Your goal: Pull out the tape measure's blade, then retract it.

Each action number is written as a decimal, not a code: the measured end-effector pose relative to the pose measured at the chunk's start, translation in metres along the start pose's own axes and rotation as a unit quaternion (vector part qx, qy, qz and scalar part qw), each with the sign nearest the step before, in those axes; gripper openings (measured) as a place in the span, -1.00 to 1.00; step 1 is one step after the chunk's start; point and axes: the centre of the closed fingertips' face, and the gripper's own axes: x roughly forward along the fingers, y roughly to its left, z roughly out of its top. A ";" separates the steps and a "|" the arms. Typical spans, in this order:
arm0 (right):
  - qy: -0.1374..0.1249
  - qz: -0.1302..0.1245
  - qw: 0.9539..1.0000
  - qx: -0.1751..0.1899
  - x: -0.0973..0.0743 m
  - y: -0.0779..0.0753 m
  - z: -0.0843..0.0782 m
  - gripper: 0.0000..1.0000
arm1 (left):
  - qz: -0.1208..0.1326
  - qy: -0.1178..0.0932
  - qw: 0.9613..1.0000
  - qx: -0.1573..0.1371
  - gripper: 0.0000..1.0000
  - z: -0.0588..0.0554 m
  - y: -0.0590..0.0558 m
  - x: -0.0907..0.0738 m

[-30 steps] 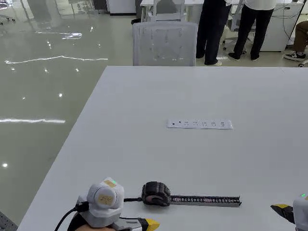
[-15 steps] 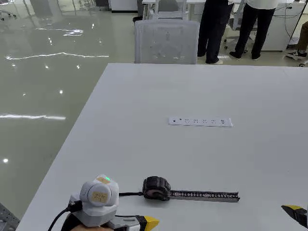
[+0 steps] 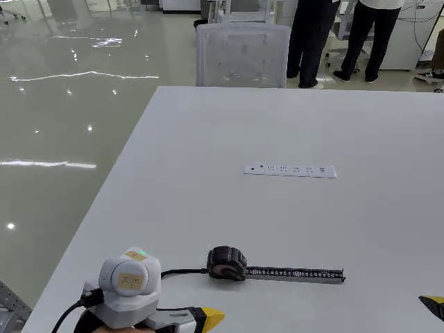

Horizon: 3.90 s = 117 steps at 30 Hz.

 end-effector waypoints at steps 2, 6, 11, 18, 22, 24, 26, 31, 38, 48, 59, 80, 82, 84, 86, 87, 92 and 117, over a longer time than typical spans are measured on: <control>-0.003 -0.001 1.000 0.004 -0.004 0.000 0.000 1.00 | 0.009 0.003 1.000 -0.006 1.00 -0.001 0.000 -0.004; -0.007 -0.003 1.000 0.004 -0.013 0.005 0.002 1.00 | 0.023 0.003 1.000 -0.016 1.00 0.002 -0.003 -0.013; -0.008 -0.005 1.000 0.007 -0.021 0.009 0.002 1.00 | 0.027 0.013 0.999 -0.031 1.00 0.001 -0.014 -0.024; -0.005 0.002 1.000 0.004 -0.030 0.020 0.000 1.00 | 0.029 0.012 0.999 -0.032 1.00 0.000 -0.029 -0.032; -0.008 0.002 1.000 0.001 -0.033 0.020 0.003 1.00 | 0.036 0.019 0.998 -0.038 1.00 -0.001 -0.032 -0.031; -0.006 0.000 1.000 -0.006 -0.033 0.018 0.003 1.00 | 0.040 0.018 0.998 -0.041 1.00 0.000 -0.034 -0.029; -0.003 0.001 1.000 -0.013 -0.030 0.014 0.004 1.00 | 0.045 0.021 0.998 -0.042 1.00 -0.001 -0.034 -0.025; 0.012 0.002 0.999 -0.042 -0.017 0.004 0.002 1.00 | 0.041 0.015 0.998 -0.035 0.95 0.003 -0.039 -0.012; 0.035 0.016 0.997 -0.073 0.006 0.000 -0.002 0.97 | 0.054 0.012 0.998 -0.038 0.93 0.011 -0.030 0.008; 0.054 0.032 0.992 -0.113 0.032 -0.011 -0.002 0.90 | 0.083 0.010 0.996 -0.031 0.92 0.021 -0.019 0.041; 0.080 0.047 0.988 -0.127 0.055 -0.030 -0.010 0.85 | 0.094 0.016 0.995 -0.043 0.93 0.016 -0.018 0.075; 0.138 0.104 0.956 -0.239 0.109 -0.062 -0.015 0.57 | 0.109 0.007 0.989 -0.097 0.90 0.013 -0.001 0.132; 0.146 0.108 0.952 -0.245 0.116 -0.066 -0.017 0.55 | 0.109 0.010 0.989 -0.103 0.90 0.011 0.000 0.138; 0.152 0.115 0.948 -0.254 0.121 -0.069 -0.018 0.53 | 0.113 0.013 0.988 -0.104 0.89 0.009 0.002 0.142; 0.160 0.122 0.942 -0.267 0.127 -0.073 -0.020 0.51 | 0.113 0.014 0.987 -0.109 0.88 0.008 0.003 0.146; 0.163 0.128 0.939 -0.274 0.129 -0.073 -0.020 0.49 | 0.115 0.015 0.987 -0.109 0.87 0.007 0.004 0.147; 0.172 0.147 0.925 -0.305 0.144 -0.081 -0.019 0.38 | 0.121 0.019 0.986 -0.112 0.85 0.002 0.009 0.158; 0.219 0.227 0.852 -0.417 0.186 -0.103 -0.040 -0.21 | 0.130 0.036 0.982 -0.135 0.72 -0.006 0.022 0.193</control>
